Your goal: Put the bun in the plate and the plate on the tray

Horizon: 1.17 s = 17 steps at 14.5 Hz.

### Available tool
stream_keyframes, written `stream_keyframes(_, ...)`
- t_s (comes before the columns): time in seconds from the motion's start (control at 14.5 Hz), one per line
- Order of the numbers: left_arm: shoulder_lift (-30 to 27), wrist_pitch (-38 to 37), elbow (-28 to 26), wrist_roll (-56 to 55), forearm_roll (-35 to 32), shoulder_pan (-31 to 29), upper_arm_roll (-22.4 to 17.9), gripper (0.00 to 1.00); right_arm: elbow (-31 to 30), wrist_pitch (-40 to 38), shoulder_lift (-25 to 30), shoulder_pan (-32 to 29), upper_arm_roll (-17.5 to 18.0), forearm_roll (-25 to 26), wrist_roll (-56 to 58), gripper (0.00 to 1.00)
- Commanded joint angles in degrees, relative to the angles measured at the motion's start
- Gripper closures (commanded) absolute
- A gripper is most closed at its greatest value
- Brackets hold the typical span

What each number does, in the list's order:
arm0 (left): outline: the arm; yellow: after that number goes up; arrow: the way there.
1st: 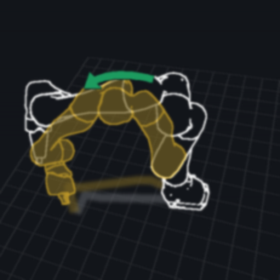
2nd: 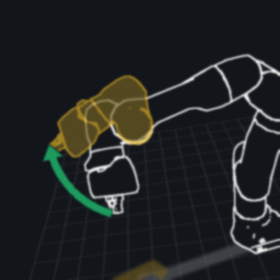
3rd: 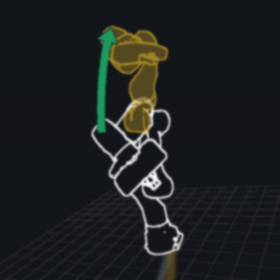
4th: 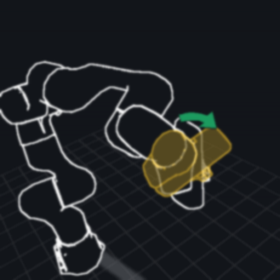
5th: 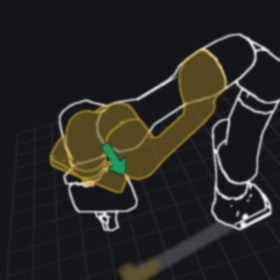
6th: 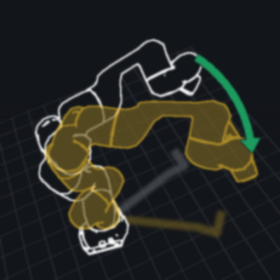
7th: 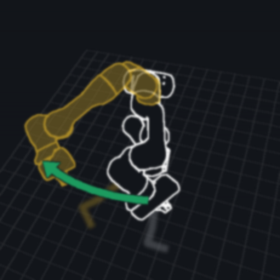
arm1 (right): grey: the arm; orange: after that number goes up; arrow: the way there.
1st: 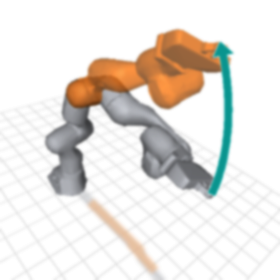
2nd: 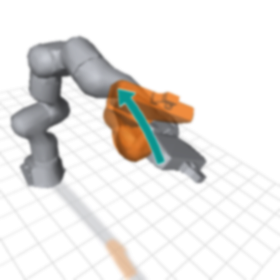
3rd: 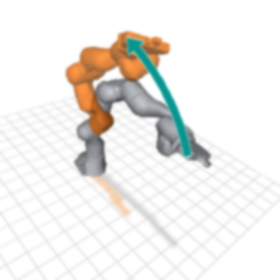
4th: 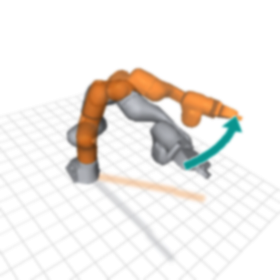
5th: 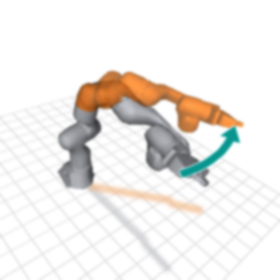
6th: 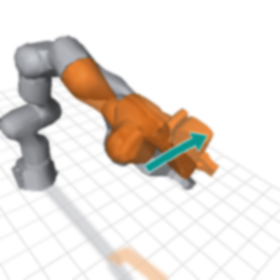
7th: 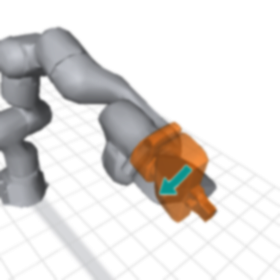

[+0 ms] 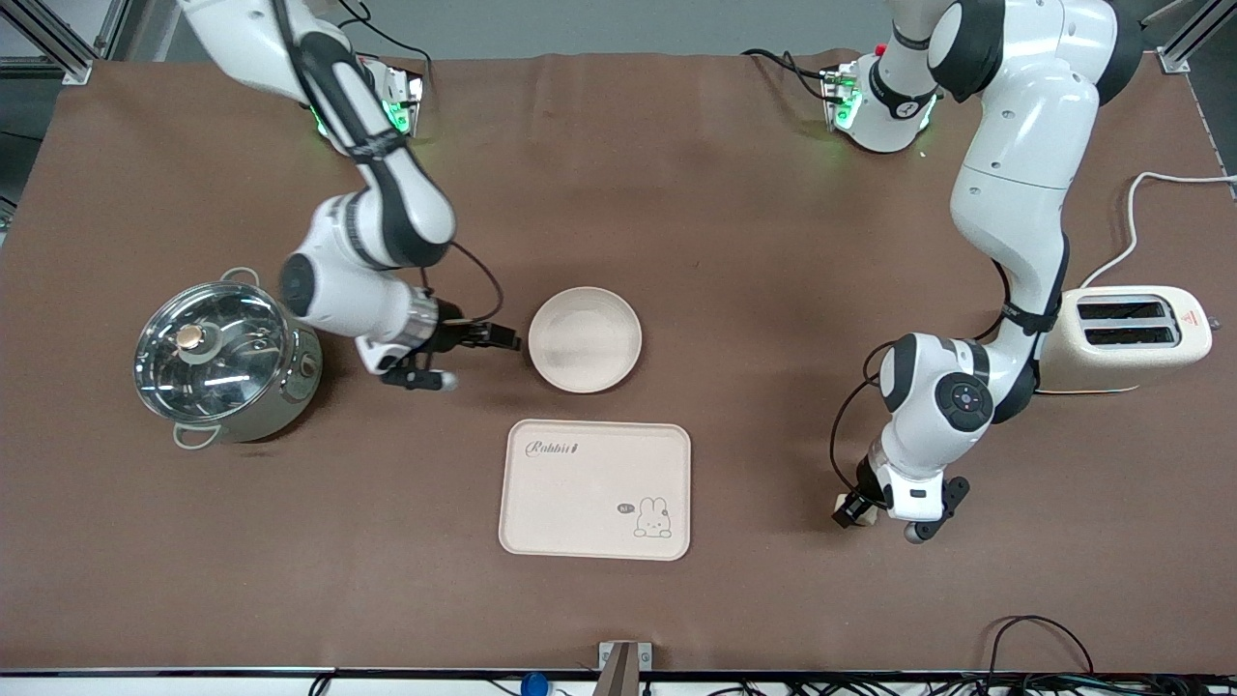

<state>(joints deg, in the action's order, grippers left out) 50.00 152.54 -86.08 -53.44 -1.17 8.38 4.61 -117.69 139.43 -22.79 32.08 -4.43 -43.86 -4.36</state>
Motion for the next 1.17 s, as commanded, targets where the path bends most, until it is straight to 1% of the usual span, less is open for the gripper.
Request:
stream_keyframes(0.0,-0.68,-1.36,1.36,-0.69,-0.15,2.24,0.13,0.85,0.09,3.40,-3.04,2.98,-0.76,-1.85,1.45,0.01)
stream_keyframes(0.07,-1.82,-4.07,1.27,-2.53,0.03,4.52,0.14,0.85,0.09,3.40,-3.48,2.99,-0.84,-1.76,4.60,0.01)
stream_keyframes(0.14,-3.23,-7.49,1.44,-6.98,-0.06,6.80,0.05,0.85,-0.17,3.48,-3.92,2.73,-0.85,-1.84,8.54,0.04)
stream_keyframes(0.21,-4.81,-10.65,1.53,-11.72,-0.23,9.44,0.05,0.84,-0.26,3.75,-4.62,2.90,-0.85,-1.84,9.19,0.08)
stream_keyframes(0.28,-6.65,-13.38,1.62,-16.21,-0.15,13.73,0.05,0.84,-0.26,3.84,-4.80,3.07,-0.85,-1.84,9.20,0.12)
stream_keyframes(0.34,-7.80,-15.41,1.88,-20.08,-0.15,17.51,-0.13,0.84,-0.26,3.84,-4.89,3.08,-0.85,-1.84,9.20,0.17)
stream_keyframes(0.41,-8.51,-17.17,1.97,-24.73,-0.15,22.94,-0.13,0.82,-0.18,3.84,-4.89,3.16,-0.85,-1.84,9.20,0.28)
stream_keyframes(0.48,-8.60,-17.28,2.05,-27.48,-0.06,26.56,-0.13,0.81,-0.17,3.84,-4.89,3.16,-0.85,-1.84,9.28,0.35)
stream_keyframes(0.55,-8.52,-17.28,2.06,-30.72,-0.06,29.99,-0.30,0.79,-0.17,3.84,-4.89,3.16,-0.85,-1.84,9.37,0.40)
stream_keyframes(0.62,-8.34,-17.19,2.06,-33.54,-0.23,33.33,-0.48,0.74,-0.17,3.84,-4.98,3.16,-0.85,-1.84,9.72,0.44)
stream_keyframes(0.69,-7.99,-17.28,1.97,-35.05,-0.58,35.89,-0.48,0.72,-0.17,3.84,-5.07,3.25,-0.85,-1.84,9.72,0.49)
stream_keyframes(0.76,-7.47,-17.28,1.97,-35.50,-0.67,37.31,-0.39,0.70,-0.09,3.92,-5.33,3.25,-0.85,-1.84,9.81,0.53)
stream_keyframes(0.9,-6.06,-17.28,1.88,-36.64,-0.67,40.04,-0.39,0.64,0.00,3.92,-5.68,3.25,-0.85,-1.84,10.08,0.55)
stream_keyframes(1.03,-5.88,-17.28,1.88,-37.08,-0.67,40.22,-0.30,0.48,0.00,4.54,-6.04,3.34,-0.85,-1.84,10.08,0.60)
stream_keyframes(1.1,-5.71,-17.19,1.88,-37.00,-0.67,40.22,-0.30,0.41,0.00,4.71,-6.04,3.34,-0.85,-1.84,10.08,0.61)
